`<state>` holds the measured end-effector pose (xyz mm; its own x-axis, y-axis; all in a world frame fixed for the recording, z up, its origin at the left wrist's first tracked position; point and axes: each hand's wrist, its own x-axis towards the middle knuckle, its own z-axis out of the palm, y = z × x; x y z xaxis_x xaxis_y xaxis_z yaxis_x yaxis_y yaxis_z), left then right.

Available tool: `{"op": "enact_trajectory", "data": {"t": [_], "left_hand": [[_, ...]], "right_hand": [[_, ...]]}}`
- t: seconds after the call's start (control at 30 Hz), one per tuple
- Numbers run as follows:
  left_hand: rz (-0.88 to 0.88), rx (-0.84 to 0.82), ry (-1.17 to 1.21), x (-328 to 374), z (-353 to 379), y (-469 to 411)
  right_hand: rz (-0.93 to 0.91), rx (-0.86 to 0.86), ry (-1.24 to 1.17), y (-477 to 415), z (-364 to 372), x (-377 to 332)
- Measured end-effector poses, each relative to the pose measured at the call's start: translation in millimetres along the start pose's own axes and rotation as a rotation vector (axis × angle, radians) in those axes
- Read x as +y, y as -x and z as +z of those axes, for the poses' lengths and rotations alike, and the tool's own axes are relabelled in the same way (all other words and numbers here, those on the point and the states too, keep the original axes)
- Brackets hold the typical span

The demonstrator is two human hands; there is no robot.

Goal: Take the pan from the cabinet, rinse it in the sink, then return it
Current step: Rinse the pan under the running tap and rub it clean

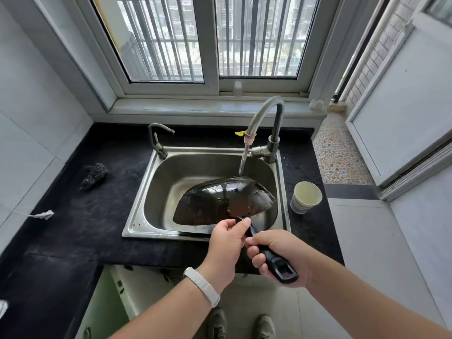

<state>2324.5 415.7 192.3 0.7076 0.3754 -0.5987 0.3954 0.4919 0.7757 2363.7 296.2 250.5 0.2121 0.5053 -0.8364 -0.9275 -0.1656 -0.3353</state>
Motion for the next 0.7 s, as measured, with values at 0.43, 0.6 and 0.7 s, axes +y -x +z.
{"op": "enact_trajectory", "data": {"t": [0.43,0.6,0.7], "left_hand": [[0.002,0.077,0.034,8,-24,-7],[0.008,0.082,0.041,11,-31,-8],[0.012,0.071,0.052,14,-34,-6]], "right_hand": [[0.033,-0.054,0.120,-22,17,-10],[0.055,-0.060,0.148,-25,25,-15],[0.055,-0.058,0.173,-26,30,-15]]}}
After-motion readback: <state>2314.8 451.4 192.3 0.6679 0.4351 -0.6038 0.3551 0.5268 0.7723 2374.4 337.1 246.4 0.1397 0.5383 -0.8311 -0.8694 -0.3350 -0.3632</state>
